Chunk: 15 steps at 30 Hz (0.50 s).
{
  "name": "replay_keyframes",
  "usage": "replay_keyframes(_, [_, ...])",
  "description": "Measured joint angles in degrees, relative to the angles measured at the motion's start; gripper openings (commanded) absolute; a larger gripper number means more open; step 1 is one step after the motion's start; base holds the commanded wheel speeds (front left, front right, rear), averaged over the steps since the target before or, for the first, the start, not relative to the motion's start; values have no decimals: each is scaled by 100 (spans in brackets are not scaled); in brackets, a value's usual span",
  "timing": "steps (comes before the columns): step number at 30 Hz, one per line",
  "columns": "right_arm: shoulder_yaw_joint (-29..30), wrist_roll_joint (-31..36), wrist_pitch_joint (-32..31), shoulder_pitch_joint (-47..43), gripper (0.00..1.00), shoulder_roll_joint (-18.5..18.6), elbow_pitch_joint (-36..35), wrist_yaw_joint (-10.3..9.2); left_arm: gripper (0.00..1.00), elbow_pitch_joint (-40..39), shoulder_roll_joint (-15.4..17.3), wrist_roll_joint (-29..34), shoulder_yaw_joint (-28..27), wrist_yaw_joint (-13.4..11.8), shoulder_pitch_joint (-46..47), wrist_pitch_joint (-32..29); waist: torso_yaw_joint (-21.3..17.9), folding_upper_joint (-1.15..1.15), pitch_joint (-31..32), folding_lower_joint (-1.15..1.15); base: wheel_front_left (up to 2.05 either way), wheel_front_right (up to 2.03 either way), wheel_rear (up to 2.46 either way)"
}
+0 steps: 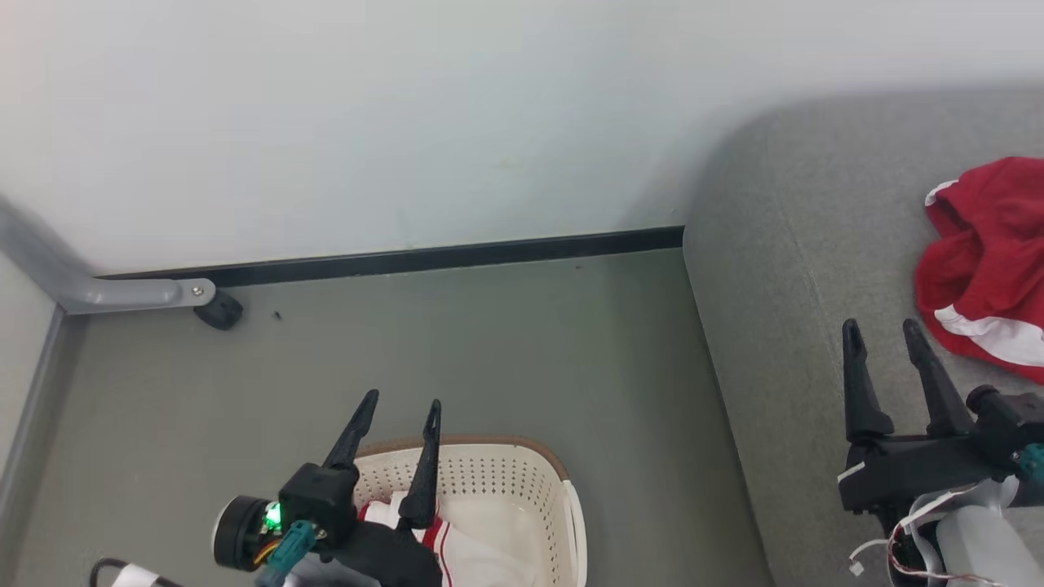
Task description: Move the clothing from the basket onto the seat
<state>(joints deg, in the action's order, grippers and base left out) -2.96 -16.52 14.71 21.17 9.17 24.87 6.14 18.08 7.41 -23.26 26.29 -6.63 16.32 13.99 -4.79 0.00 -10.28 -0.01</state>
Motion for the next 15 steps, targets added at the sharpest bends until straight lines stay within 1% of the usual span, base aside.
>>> replay_keyframes(6, [-80,105,0,-442,100,-94,-279,0,100,49,22,-89,-363,-43,-294,1,102,0,269,0,0,0,0])
replay_keyframes(15, [-125,219,-1,-1042,100,-144,-650,-2,100,62,19,-137,-657,-44,-669,29,197,0,578,0,0,0,0])
